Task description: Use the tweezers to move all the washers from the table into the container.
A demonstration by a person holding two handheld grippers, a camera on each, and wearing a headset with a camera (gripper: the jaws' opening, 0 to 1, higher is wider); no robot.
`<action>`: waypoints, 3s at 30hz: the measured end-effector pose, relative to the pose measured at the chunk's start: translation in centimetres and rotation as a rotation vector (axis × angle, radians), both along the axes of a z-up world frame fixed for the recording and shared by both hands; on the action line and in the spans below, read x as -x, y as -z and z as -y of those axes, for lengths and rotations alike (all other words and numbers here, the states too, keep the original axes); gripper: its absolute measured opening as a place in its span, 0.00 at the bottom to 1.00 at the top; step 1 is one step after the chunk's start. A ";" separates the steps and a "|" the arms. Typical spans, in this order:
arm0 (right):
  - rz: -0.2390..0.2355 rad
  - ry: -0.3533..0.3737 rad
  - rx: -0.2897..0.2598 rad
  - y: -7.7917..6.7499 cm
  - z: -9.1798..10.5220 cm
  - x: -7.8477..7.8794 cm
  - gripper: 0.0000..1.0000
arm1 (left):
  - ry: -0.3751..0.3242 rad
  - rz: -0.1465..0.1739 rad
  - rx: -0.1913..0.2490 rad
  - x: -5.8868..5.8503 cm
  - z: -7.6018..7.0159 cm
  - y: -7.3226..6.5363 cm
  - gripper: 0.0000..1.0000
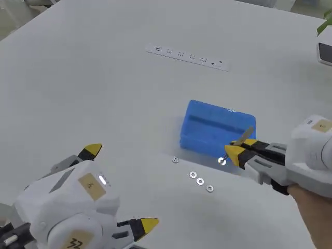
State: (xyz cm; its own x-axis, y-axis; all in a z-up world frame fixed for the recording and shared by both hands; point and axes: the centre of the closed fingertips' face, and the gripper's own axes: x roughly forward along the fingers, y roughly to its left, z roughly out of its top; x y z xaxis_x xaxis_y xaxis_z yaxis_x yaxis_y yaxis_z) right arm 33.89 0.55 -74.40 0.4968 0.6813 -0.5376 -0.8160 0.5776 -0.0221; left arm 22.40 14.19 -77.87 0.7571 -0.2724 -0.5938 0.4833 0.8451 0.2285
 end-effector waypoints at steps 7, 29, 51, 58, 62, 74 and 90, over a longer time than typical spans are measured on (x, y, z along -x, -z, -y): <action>-0.004 0.039 -0.095 -1.0 -1.6 -2.4 0.02 | -0.020 -0.001 -0.024 -0.1 -0.6 0.2 0.99; -0.038 0.154 -0.103 4.1 -5.9 -8.6 0.03 | 0.015 -0.010 -0.016 0.2 0.1 0.3 0.95; -0.026 0.098 -0.008 7.5 -6.9 -8.1 0.03 | -0.027 -0.028 -0.052 0.2 -0.9 1.0 0.90; -0.035 0.097 -0.036 7.3 -6.7 -7.9 0.04 | -0.064 0.004 -0.055 0.0 -1.6 0.4 0.87; -0.033 0.079 -0.041 6.7 -6.5 -7.8 0.04 | -0.080 0.008 -0.071 -0.1 -2.0 0.4 0.85; 0.029 0.104 -0.160 0.3 -5.8 -4.8 0.04 | -0.089 0.041 -0.031 -0.3 -2.2 -0.5 0.88; -0.046 0.066 -0.181 2.2 -6.4 -0.5 0.04 | -0.058 0.025 -0.021 -0.2 -1.2 -0.2 0.88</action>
State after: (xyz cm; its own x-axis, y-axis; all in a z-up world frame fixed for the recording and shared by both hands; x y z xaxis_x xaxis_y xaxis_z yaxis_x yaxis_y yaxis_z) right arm 34.38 6.91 -76.63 0.5218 0.7354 -0.4324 -0.7737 0.6214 0.1232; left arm 22.60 15.42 -77.67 0.7859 -0.2150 -0.5798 0.4276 0.8663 0.2583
